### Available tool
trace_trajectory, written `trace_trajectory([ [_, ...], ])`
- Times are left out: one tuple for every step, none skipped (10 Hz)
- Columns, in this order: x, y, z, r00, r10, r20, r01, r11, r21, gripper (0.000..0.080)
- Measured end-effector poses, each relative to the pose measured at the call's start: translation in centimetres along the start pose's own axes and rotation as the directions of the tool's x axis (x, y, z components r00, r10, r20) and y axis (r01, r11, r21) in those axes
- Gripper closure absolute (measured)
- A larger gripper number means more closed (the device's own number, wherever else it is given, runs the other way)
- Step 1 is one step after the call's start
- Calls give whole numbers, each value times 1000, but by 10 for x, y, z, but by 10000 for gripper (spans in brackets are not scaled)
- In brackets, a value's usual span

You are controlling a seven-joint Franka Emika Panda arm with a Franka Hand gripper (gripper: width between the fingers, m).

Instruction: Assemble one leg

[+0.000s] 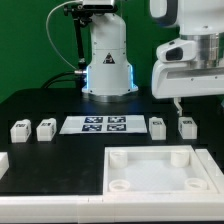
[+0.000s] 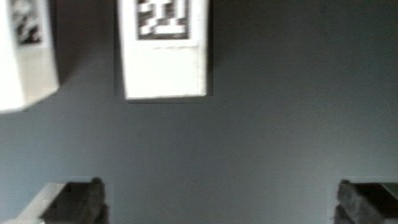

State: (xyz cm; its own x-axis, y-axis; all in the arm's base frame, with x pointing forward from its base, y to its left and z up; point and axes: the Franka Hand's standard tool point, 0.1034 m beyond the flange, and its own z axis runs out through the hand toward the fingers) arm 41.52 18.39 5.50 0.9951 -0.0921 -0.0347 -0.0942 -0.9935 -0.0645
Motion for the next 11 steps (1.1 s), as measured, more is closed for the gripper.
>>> trace_trajectory([
  [2, 0, -1, 1000, 0, 15, 0, 1000, 0, 150],
  [0, 1, 0, 1000, 4, 17, -4, 1000, 2, 150],
  [-6, 7, 5, 997, 11, 76, -10, 1000, -13, 150],
  [-13, 14, 10, 979, 19, 205, -12, 999, -33, 150],
  [-9, 14, 15, 958, 4, 286, 7, 999, -39, 150],
  [-10, 15, 18, 941, 13, 339, 3, 999, -48, 150],
  [-18, 16, 16, 896, 40, 441, -13, 998, -63, 150],
  [-18, 12, 12, 839, 40, 543, 2, 997, -77, 150],
  [-15, 13, 15, 783, 39, 621, 8, 997, -74, 150],
  [-16, 16, 18, 742, 49, 668, 8, 997, -83, 150],
  [-18, 19, 18, 679, 55, 732, 18, 996, -92, 150],
])
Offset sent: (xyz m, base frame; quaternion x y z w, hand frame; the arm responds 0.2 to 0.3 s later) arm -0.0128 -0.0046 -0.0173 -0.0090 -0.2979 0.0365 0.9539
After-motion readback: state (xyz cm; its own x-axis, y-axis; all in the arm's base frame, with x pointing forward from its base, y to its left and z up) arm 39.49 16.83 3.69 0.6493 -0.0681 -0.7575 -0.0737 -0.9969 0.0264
